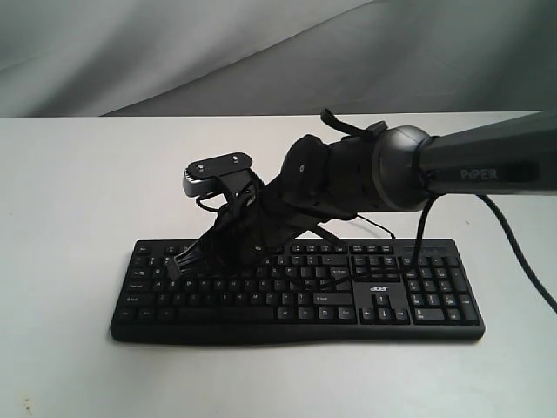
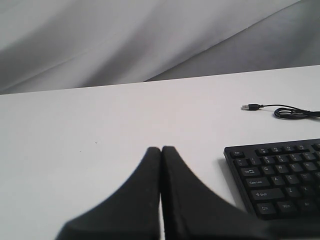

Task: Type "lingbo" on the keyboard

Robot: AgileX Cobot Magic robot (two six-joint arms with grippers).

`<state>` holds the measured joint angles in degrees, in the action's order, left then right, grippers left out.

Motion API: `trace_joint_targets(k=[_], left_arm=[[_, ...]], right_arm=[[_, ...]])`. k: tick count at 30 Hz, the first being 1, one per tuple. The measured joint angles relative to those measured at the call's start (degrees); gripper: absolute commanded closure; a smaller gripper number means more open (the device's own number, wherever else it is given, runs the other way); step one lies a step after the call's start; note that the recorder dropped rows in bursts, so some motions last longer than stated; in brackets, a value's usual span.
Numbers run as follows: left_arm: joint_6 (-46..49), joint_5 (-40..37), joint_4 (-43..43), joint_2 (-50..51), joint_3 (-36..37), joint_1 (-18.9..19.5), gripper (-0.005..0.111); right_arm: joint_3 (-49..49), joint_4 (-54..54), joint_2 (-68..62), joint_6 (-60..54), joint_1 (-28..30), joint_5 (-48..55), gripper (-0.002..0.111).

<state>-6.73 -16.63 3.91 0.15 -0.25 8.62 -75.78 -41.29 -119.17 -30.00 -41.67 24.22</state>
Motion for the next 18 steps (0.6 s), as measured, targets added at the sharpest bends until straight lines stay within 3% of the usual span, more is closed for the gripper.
trace_joint_targets(k=[7, 18], left_arm=[[0.0, 0.0, 0.0, 0.0, 0.0, 0.0, 0.106], [0.0, 0.0, 0.0, 0.0, 0.0, 0.0, 0.106]], right_arm=[[0.0, 7.1, 0.2, 7.4, 0.0, 3.2, 0.108], [0.0, 8.5, 0.2, 8.9, -0.4, 4.7, 0.108]])
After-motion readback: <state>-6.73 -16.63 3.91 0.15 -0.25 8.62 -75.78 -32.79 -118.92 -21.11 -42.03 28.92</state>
